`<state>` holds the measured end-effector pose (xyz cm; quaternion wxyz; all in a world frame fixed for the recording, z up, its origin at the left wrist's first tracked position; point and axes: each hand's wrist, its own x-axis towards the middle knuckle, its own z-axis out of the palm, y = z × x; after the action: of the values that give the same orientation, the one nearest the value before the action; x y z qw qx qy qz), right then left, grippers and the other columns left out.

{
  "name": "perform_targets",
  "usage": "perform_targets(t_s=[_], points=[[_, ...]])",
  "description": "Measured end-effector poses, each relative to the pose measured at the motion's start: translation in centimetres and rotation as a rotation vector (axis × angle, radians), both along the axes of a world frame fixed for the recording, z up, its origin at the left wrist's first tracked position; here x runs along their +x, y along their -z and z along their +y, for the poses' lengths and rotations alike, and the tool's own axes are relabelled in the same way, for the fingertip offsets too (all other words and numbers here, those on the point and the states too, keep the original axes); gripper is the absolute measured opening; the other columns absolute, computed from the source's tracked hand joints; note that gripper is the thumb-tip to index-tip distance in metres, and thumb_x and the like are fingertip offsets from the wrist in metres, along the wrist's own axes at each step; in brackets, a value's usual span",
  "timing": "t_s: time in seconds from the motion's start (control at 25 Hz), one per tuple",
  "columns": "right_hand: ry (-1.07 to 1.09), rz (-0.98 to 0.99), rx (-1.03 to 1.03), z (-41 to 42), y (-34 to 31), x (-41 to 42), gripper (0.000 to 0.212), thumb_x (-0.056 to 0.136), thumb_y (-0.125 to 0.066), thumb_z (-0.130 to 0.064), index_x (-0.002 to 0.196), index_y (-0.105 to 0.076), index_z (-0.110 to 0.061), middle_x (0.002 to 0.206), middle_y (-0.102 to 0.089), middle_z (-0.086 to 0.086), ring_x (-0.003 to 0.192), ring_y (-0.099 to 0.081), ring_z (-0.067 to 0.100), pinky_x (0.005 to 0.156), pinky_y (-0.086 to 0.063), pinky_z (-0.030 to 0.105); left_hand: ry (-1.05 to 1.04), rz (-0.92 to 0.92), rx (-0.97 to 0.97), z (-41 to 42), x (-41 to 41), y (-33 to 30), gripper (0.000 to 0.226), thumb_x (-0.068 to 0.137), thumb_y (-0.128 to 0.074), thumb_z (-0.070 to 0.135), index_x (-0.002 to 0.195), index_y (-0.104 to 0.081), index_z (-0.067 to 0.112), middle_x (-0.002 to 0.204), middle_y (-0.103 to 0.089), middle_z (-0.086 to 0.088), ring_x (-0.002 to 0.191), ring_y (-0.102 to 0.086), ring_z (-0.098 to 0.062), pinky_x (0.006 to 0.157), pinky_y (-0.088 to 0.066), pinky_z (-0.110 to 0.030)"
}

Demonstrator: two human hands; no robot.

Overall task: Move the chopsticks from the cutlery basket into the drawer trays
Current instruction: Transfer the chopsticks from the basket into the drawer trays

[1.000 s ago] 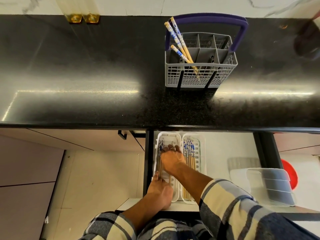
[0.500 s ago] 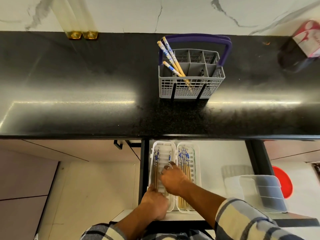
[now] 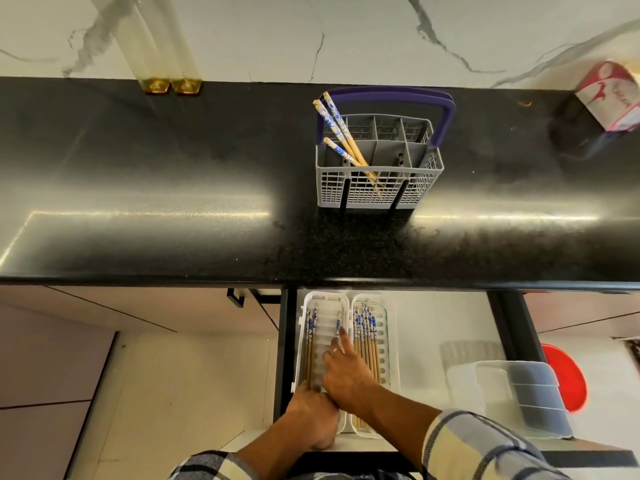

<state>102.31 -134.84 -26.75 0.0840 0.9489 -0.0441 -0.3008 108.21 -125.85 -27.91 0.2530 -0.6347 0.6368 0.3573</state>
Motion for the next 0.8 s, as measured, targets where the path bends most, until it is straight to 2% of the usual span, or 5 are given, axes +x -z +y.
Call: perform_targets(t_s=[0.16, 0.28, 0.36, 0.52, 0.8], points=[[-0.003, -0.007, 0.049, -0.1, 0.1, -0.1, 0.06, 0.097, -0.054, -0.034, 0.149, -0.035, -0.012, 0.156, -0.03, 0.021, 0.146, -0.02, 0.041, 0.115, 0.004, 0.068, 0.028, -0.018, -0.025, 0.2, 0.2, -0.1, 0.05, 0.096, -0.044, 0.033, 0.141, -0.046, 0.012, 0.146, -0.048, -0.015, 0.137, -0.04, -0.034, 0.119, -0.017, -0.051], [0.016, -0.007, 0.079, -0.2, 0.7, 0.2, 0.056, 0.095, -0.058, -0.033, 0.144, -0.044, -0.012, 0.152, -0.036, 0.02, 0.145, -0.023, 0.043, 0.114, 0.004, 0.07, 0.035, 0.015, 0.021, 0.5, 0.8, 0.0, 0.051, 0.097, -0.044, 0.033, 0.143, -0.044, 0.011, 0.149, -0.044, -0.014, 0.136, -0.041, -0.033, 0.117, -0.024, -0.048], [0.03, -0.023, 0.099, -0.1, 1.2, 0.5, 0.053, 0.092, -0.062, -0.034, 0.139, -0.05, -0.013, 0.148, -0.042, 0.019, 0.143, -0.026, 0.043, 0.114, 0.004, 0.069, 0.072, -0.012, 0.037, 0.5, 1.0, -0.1, 0.055, 0.097, -0.044, 0.036, 0.145, -0.041, 0.011, 0.153, -0.04, -0.015, 0.142, -0.034, -0.033, 0.119, -0.019, -0.049], [0.063, -0.02, 0.102, 0.1, 1.7, 0.9, 0.056, 0.092, -0.062, -0.036, 0.14, -0.048, -0.012, 0.145, -0.045, 0.018, 0.14, -0.031, 0.042, 0.116, -0.003, 0.067, 0.152, -0.048, 0.064, 0.1, 1.2, -0.8, 0.057, 0.097, -0.045, 0.036, 0.147, -0.037, 0.01, 0.156, -0.035, -0.016, 0.148, -0.021, -0.034, 0.121, -0.006, -0.052], [0.151, -0.106, 0.156, -0.2, 1.0, 0.3, 0.057, 0.09, -0.064, -0.035, 0.139, -0.049, -0.01, 0.144, -0.046, 0.02, 0.139, -0.034, 0.04, 0.116, 0.006, 0.063, 0.148, -0.09, 0.108, -0.2, 1.8, -1.5, 0.069, 0.1, -0.027, 0.053, 0.155, -0.016, 0.013, 0.164, -0.013, -0.014, 0.152, 0.004, -0.034, 0.121, 0.009, -0.053]])
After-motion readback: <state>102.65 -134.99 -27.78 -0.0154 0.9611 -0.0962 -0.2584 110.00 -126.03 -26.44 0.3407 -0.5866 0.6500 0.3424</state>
